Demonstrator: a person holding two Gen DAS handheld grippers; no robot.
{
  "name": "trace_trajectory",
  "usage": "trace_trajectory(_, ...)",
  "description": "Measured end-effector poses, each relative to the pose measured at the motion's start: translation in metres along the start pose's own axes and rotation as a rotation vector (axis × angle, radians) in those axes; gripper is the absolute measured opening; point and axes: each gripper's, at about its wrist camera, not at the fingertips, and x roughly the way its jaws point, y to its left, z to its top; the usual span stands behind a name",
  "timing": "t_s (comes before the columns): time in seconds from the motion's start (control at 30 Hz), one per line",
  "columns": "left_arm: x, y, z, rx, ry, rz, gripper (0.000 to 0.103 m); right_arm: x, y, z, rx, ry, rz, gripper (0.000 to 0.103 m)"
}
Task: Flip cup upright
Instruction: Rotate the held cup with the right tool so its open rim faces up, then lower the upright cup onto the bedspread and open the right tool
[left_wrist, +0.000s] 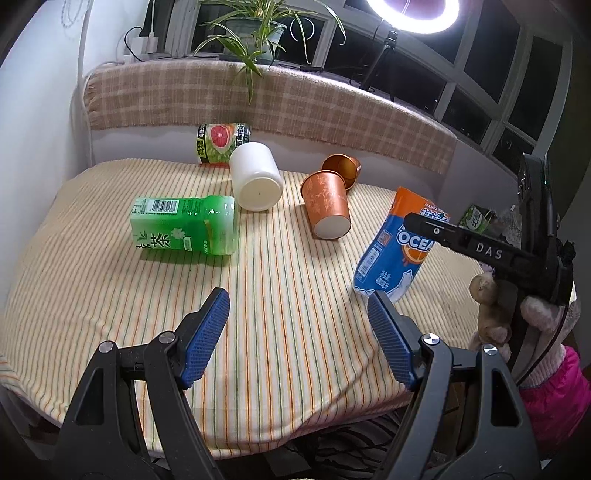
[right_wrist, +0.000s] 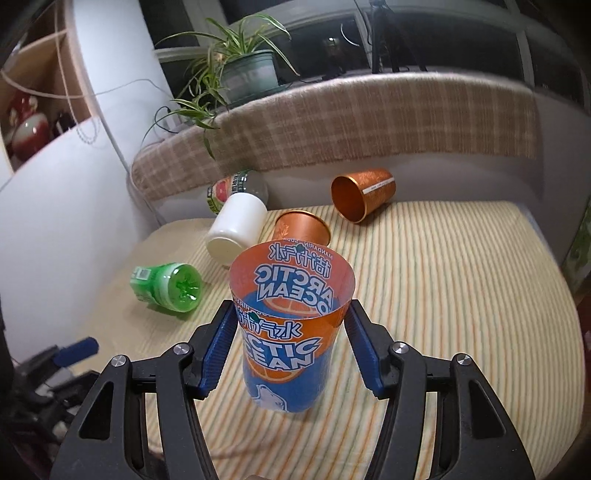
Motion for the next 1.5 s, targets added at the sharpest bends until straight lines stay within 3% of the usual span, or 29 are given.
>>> trace_trajectory(0.47,0.001,0.000,-0.001,-0.001,0.002,-0.002,0.080,0.002,0.014,-0.009,-0.160,-0.064,-0.128,0.059)
trace_trajectory(0.97,0.001,-0.004,-0.004,-0.002,0.007,-0.005,0.080,-0.001,0.044,-0.028,-0.288,-0.087,-0.122,0.063)
trace_trajectory(1.5,-0.006,-0.005,0.000,0.003,-0.016,0.005,0.080,-0.001,0.045,-0.036,-0.263,-0.045,-0.068,0.064)
